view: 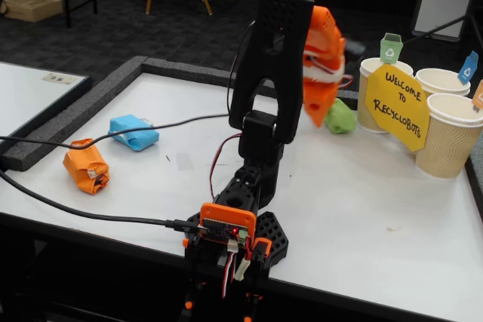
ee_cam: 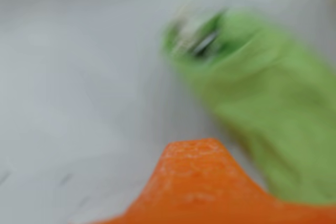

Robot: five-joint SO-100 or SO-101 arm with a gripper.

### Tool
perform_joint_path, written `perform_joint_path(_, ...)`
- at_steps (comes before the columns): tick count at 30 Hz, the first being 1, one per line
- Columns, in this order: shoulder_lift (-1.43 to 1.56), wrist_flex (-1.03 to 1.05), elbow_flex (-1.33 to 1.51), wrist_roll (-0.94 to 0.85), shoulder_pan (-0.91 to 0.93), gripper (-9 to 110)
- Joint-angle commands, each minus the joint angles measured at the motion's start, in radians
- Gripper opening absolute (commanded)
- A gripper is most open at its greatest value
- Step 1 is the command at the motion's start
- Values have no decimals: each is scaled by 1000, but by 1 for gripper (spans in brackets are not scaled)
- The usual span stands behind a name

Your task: Sort rubbish by color.

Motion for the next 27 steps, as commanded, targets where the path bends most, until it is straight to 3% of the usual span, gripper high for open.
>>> perform_joint_path(1, 156, 18, -14, -8, -94, 0)
perform_joint_path(10, 210, 38, -48, -14, -109, 1)
perform_joint_path(16, 224, 69, -138, -15, -5, 16)
perform_joint_path(27, 235, 97, -244, -17, 117, 16)
